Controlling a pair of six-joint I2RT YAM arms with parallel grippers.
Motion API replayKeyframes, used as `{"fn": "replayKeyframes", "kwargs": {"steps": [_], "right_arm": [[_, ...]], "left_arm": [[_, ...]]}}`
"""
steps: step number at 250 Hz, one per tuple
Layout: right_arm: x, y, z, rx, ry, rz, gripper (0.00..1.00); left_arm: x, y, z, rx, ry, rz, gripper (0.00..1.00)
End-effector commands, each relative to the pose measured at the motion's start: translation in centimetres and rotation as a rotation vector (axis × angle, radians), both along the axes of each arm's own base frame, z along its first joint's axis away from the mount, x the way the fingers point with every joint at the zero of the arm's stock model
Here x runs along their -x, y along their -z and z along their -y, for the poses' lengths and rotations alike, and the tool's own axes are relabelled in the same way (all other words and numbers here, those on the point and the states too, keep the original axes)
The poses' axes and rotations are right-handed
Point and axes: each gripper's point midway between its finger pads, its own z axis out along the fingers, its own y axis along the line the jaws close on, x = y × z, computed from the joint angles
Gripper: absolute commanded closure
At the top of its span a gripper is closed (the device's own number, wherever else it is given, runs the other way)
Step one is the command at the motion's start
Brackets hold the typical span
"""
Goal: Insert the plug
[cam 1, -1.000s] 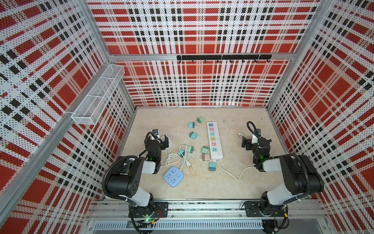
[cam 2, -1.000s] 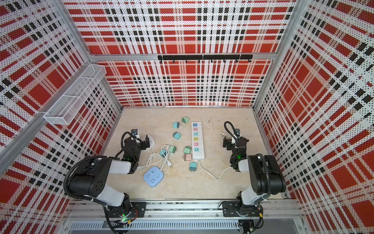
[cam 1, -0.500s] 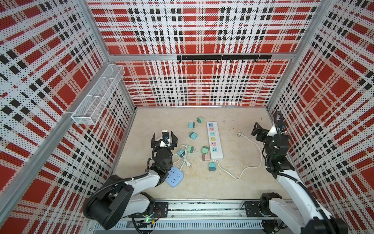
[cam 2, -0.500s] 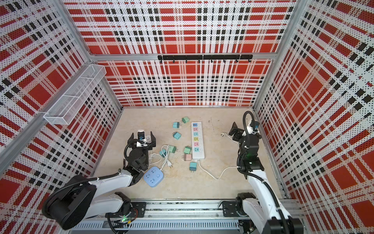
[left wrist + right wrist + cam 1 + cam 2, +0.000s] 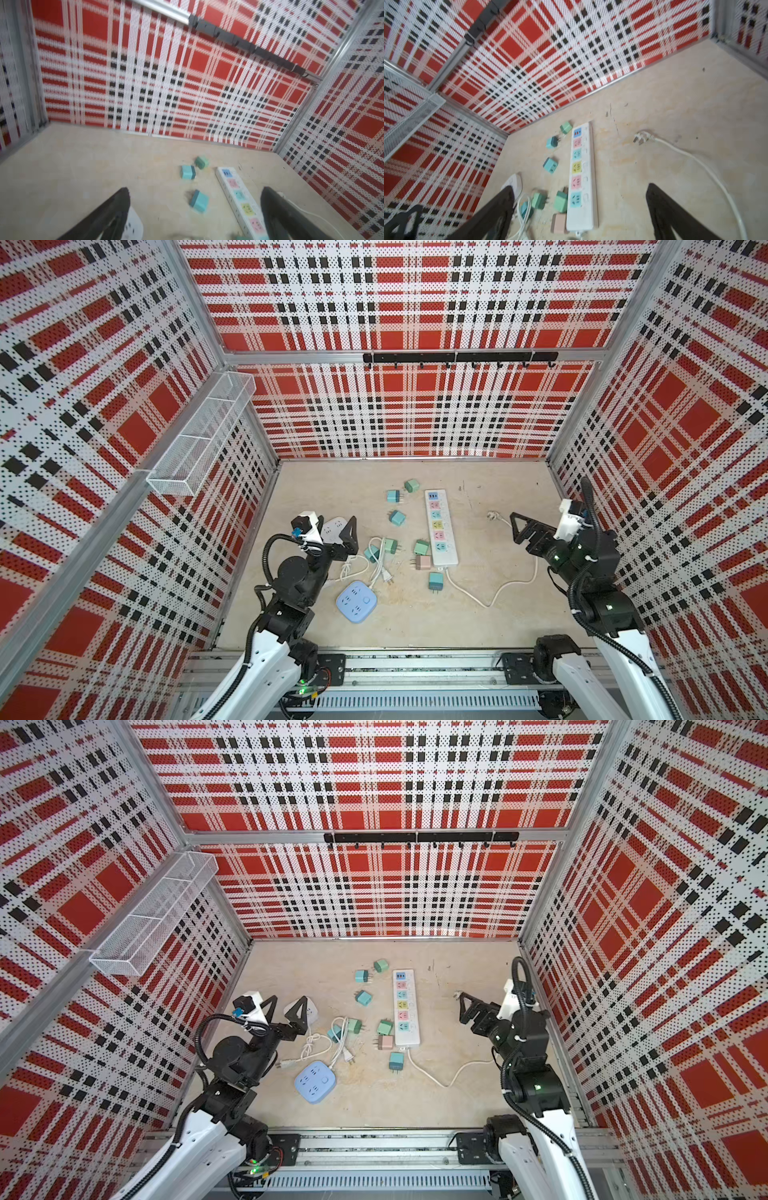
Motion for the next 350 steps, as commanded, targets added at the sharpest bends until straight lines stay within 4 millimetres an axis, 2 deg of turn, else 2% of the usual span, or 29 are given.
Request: {"fn": "replayKeyframes", "kwargs": {"steps": [1,17,60,72,83,117,155,205,250,293,325,350], "right_arm": [[0.6,3.8,-2.6,0.069,-0.052,-0.145,0.00],[0.5,5.2,-4.0,0.150,-0.060,-0.178,0.00],[0.3,9.2,-9.1,0.308,-0.159,-0.281,0.05],[0.1,10.4,-10.3,0.340,-0.184,-0.307,0.04],[0.0,11.7,-11.0,0.361,-0.194,-0.342,0.04],[-0.5,14.7,-12.1,0.396,-0.204,-0.398,0.03],[-0.8,16.0,-12.3,0.415,-0.201,-0.403,0.00],[-1.0,17.5,-12.6,0.426,-0.216,-0.393,0.00],[-1.2,18.6,-12.9,0.446,-0.224,-0.400,0.00],[-1.5,19.7,-13.7,0.457,-0.244,-0.413,0.00],[-2.1,20.3,-13.8,0.477,-0.229,-0.422,0.00],[-2.6,20.5,-13.8,0.496,-0.213,-0.421,0.00]], "left_arm": [[0.7,3.1,0.4,0.208,0.094,-0.168,0.01],[0.6,4.6,-0.2,0.198,0.065,-0.243,0.01],[0.8,5.7,1.9,0.079,0.133,-0.335,0.04],[0.7,5.1,2.5,0.033,0.129,-0.323,0.04],[0.8,4.1,4.0,-0.020,0.151,-0.297,0.03],[-0.3,-0.4,8.2,-0.187,0.188,-0.219,0.00],[-5.2,-3.5,13.8,-0.271,0.251,-0.231,0.01],[-12.4,-4.2,20.7,-0.277,0.371,-0.307,0.03],[-17.0,-2.1,26.2,-0.313,0.470,-0.388,0.05],[-20.3,2.2,30.9,-0.406,0.546,-0.480,0.07],[-22.0,5.0,33.1,-0.458,0.576,-0.518,0.07],[-23.4,6.5,33.8,-0.460,0.590,-0.523,0.06]]}}
